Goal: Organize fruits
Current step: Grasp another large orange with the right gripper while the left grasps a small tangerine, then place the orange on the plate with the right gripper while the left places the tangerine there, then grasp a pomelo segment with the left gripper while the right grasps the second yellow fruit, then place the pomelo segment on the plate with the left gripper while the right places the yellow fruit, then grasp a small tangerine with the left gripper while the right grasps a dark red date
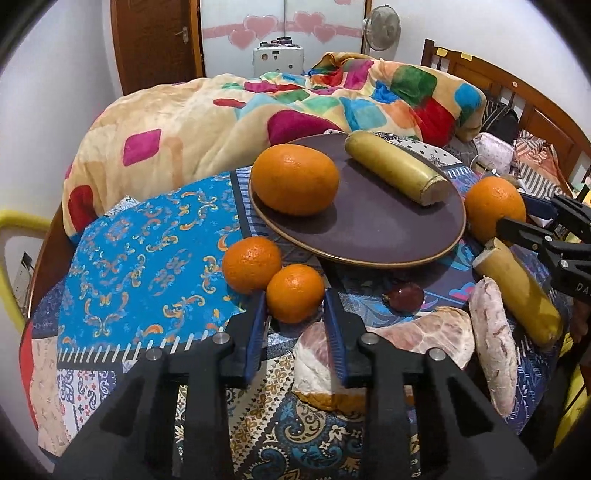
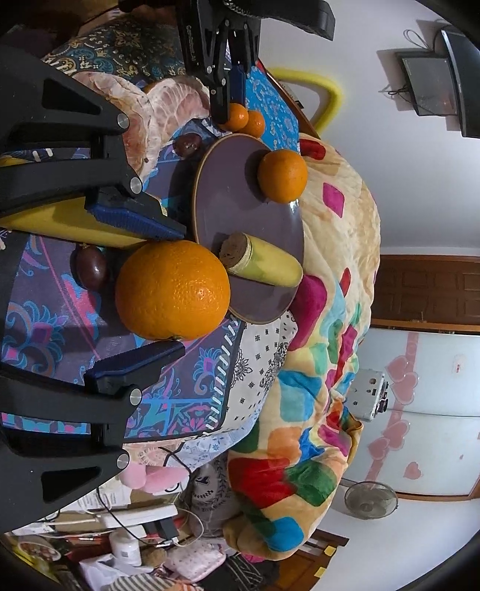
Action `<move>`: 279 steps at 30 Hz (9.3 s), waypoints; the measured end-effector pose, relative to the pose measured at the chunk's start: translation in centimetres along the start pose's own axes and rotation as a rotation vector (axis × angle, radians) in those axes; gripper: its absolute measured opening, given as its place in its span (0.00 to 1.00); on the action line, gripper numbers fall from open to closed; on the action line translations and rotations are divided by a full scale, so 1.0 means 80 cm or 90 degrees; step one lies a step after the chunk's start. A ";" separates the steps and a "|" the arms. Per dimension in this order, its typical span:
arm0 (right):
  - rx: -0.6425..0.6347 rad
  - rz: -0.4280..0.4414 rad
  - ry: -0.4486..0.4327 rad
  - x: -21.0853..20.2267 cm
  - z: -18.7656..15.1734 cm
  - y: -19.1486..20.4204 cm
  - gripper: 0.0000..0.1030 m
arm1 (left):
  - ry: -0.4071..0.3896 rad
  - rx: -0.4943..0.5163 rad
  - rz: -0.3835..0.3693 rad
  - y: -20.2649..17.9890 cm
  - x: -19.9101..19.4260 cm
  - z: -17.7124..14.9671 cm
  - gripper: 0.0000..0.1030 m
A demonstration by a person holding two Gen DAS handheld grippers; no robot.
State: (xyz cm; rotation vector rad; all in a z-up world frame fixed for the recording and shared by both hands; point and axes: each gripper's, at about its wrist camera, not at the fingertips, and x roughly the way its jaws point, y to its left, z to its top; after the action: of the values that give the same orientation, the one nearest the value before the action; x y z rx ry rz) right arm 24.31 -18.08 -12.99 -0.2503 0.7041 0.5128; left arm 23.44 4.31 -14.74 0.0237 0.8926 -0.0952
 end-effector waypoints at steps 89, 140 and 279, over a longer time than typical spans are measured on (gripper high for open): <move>-0.026 0.021 0.002 -0.062 -0.014 0.051 0.47 | -0.055 -0.003 -0.034 -0.043 -0.112 -0.023 0.68; 0.012 0.097 0.036 -0.050 -0.067 0.016 0.33 | -0.046 0.082 -0.063 -0.122 -0.062 -0.025 0.21; 0.023 0.027 0.044 -0.003 -0.045 0.008 0.20 | -0.059 -0.061 -0.028 0.032 -0.061 0.007 0.35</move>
State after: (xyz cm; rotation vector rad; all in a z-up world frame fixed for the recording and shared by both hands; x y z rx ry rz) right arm 21.88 -19.03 -15.52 -0.2199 0.7867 0.5329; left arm 21.05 7.18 -10.65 -0.0887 0.8051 -0.0942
